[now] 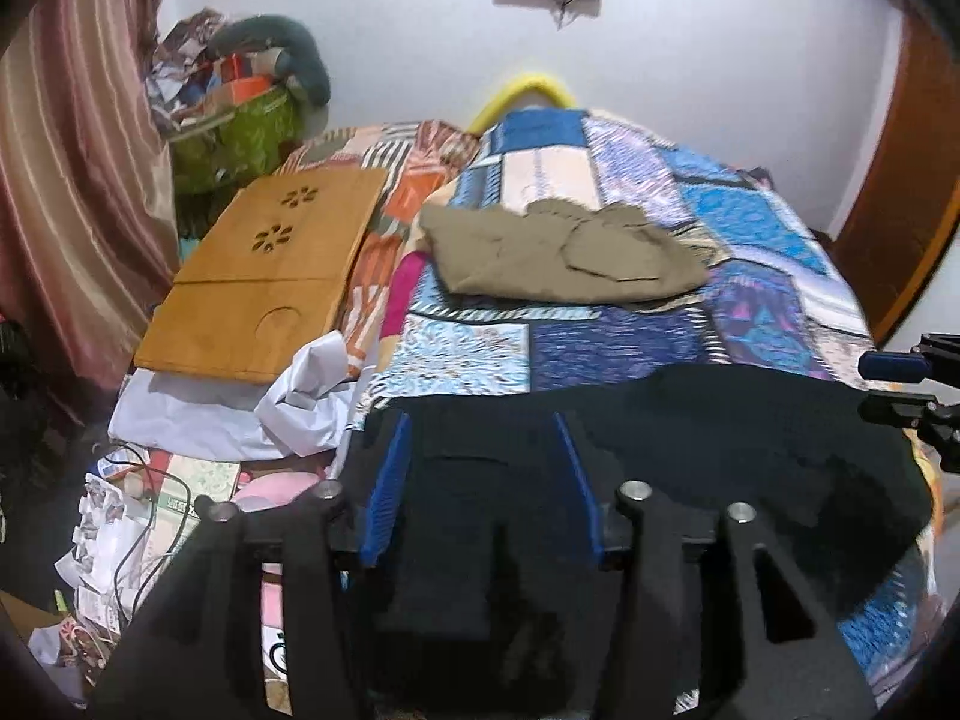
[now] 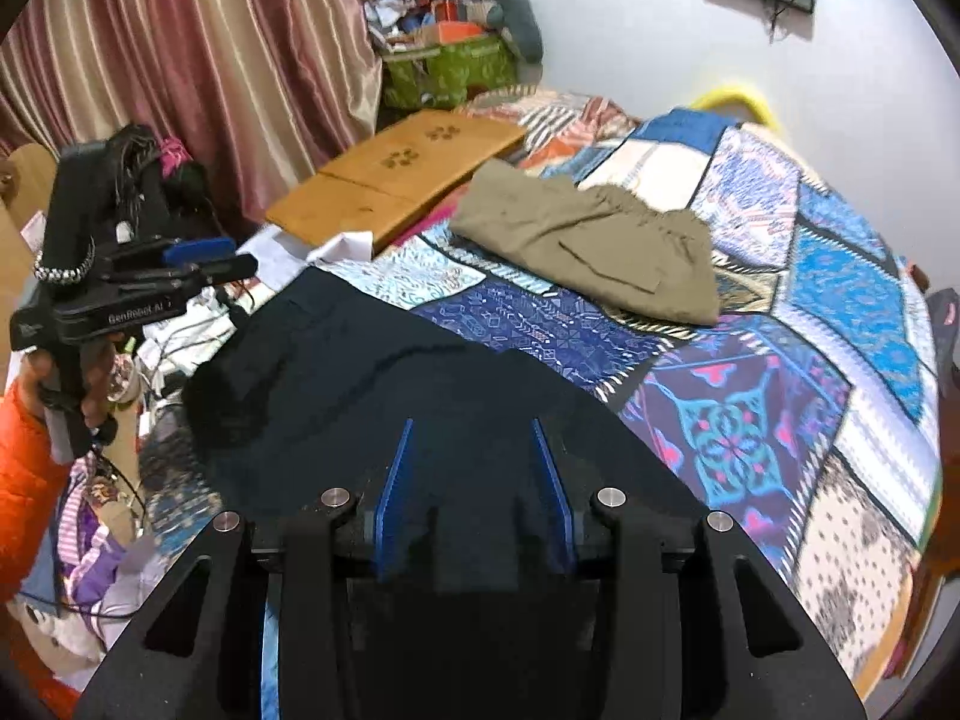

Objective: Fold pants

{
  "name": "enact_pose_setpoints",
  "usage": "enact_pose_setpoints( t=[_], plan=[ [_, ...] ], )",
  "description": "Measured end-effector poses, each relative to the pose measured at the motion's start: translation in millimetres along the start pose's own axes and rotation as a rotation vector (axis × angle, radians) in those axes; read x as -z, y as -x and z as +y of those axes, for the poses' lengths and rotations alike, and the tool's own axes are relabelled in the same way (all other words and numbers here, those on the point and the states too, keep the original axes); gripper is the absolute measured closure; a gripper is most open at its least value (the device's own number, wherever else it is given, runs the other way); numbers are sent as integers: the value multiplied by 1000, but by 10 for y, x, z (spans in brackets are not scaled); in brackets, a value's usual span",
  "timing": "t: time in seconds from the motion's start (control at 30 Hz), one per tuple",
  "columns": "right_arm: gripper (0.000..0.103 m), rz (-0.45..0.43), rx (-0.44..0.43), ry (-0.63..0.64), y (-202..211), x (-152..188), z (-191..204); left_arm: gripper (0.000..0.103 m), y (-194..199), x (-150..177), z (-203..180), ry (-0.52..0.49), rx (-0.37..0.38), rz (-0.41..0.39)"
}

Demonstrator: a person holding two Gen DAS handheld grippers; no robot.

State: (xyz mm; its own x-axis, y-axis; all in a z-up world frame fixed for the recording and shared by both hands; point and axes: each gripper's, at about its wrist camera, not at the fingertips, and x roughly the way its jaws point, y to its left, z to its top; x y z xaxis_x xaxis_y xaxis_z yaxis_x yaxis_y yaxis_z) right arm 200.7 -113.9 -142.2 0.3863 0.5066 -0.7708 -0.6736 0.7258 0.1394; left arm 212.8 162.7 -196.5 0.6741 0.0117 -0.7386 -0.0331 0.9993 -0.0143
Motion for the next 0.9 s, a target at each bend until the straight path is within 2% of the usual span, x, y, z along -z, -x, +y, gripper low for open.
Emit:
enact_pose_setpoints(
  t=[0.07,0.17,0.23,0.37,0.5,0.53,0.57,0.63,0.77,0.9],
  plan=[
    [64,-21,17,-12,156,85,15,46,135,78,-76,-16,5,-13],
    [63,-39,37,-39,313,263,15,46,247,223,-150,-33,10,-12],
    [61,-37,48,-56,311,385,-1,46,239,345,-159,-27,16,12],
    [60,10,78,-73,116,649,-35,46,43,642,-104,1,-11,82],
    [60,116,66,-106,-248,891,-109,46,-320,920,84,47,-72,195],
    [60,139,59,-103,-336,963,-115,50,-397,988,149,63,-87,222],
    [60,121,66,-86,-330,1009,-100,51,-442,1056,214,80,-81,233],
    [60,113,75,-68,-287,1055,-85,51,-413,1144,261,81,-70,210],
    [60,100,52,-86,-149,1170,-147,50,-322,1238,202,31,-149,205],
    [60,74,32,-122,-21,1331,-158,48,-271,1352,293,63,-133,222]
  ],
)
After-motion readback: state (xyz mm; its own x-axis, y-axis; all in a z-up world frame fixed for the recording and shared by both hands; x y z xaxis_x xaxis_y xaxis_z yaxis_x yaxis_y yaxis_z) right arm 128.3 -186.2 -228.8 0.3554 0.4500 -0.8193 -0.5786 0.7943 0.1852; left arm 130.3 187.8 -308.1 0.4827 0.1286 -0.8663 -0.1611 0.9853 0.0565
